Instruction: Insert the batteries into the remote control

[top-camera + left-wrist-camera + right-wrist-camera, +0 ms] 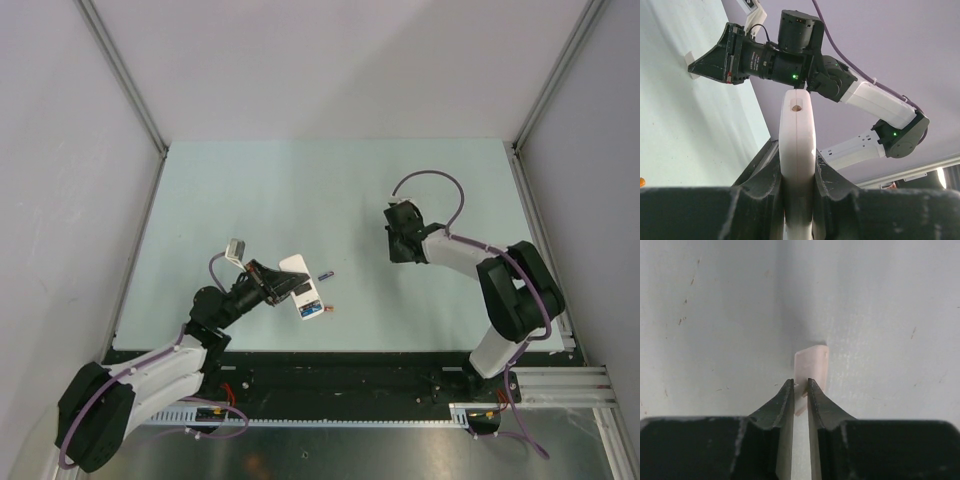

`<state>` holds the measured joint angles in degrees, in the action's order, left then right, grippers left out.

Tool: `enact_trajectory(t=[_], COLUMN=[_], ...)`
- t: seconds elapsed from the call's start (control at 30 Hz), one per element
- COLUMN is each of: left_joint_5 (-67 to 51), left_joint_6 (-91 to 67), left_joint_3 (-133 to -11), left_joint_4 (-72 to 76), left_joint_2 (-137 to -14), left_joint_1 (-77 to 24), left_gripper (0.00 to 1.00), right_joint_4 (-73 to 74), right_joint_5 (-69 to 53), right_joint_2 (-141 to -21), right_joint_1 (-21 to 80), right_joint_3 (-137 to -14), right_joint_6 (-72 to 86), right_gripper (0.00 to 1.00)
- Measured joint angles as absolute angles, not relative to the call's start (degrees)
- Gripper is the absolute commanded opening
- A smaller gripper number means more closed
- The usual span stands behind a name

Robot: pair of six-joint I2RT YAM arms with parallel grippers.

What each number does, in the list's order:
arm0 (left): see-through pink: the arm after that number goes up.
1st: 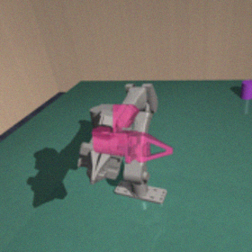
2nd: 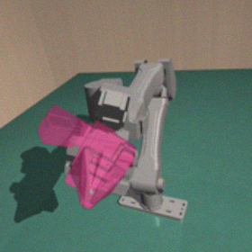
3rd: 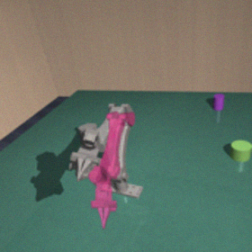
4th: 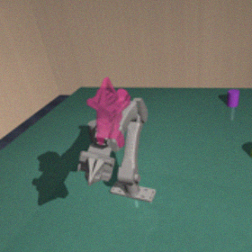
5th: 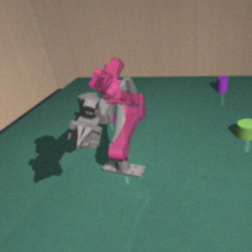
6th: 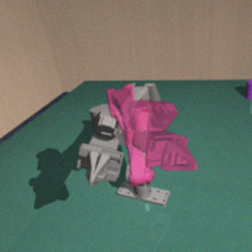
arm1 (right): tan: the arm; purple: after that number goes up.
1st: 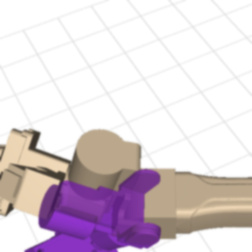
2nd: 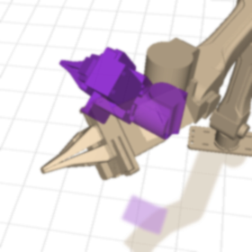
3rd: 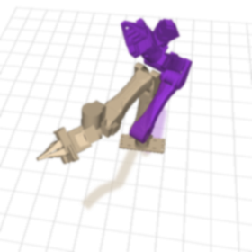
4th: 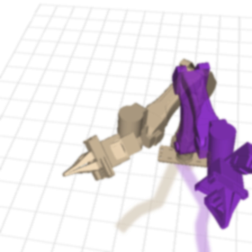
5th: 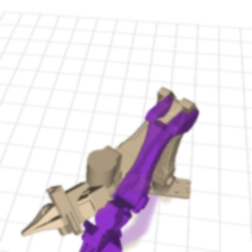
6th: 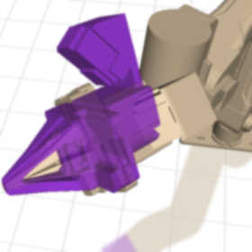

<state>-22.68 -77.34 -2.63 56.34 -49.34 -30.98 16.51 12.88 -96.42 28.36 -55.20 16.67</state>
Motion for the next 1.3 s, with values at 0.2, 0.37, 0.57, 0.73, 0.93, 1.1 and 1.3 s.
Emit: enact_trajectory(t=[0.2, 0.37, 0.57, 0.73, 0.93, 1.1, 1.3], left_joint_5=[-22.65, -22.65, -24.43, -30.76, -39.33, -45.23, -50.13], left_joint_6=[-77.3, -76.95, -76.88, -76.4, -76.05, -76.01, -76.05], left_joint_3=[-2.63, -2.63, -2.74, -7.9, -18.17, -22.02, -24.1], left_joint_4=[56.36, 56.38, 56.34, 55.44, 55.55, 55.99, 56.03], left_joint_2=[-49.36, -50.24, -54.89, -64.14, -73.34, -76.97, -80.66], left_joint_1=[-30.98, -30.98, -30.2, -27.97, -27.53, -27.55, -28.42], left_gripper=[0.0, 0.0, 0.0, 0.0, 0.0, 0.0, 0.0], right_joint_4=[16.49, 19.2, 25.39, 31.86, 35.53, 36.69, 35.46], right_joint_5=[14.55, 12.36, 1.8, -12.36, -30.17, -42.98, -51.9], right_joint_2=[-94.89, -91.46, -77.91, -65.63, -62.35, -63.66, -66.96], right_joint_1=[28.18, 28.03, 28.01, 28.01, 29.43, 32.45, 34.35], right_joint_3=[-54.98, -53.58, -53.39, -57.21, -61.21, -61.21, -61.21], right_joint_6=[17.23, 18.35, 18.44, 17.91, 17.74, 17.98, 19.29], right_gripper=[0.0, 0.0, 0.0, 0.0, 0.0, 0.0, 0.0])
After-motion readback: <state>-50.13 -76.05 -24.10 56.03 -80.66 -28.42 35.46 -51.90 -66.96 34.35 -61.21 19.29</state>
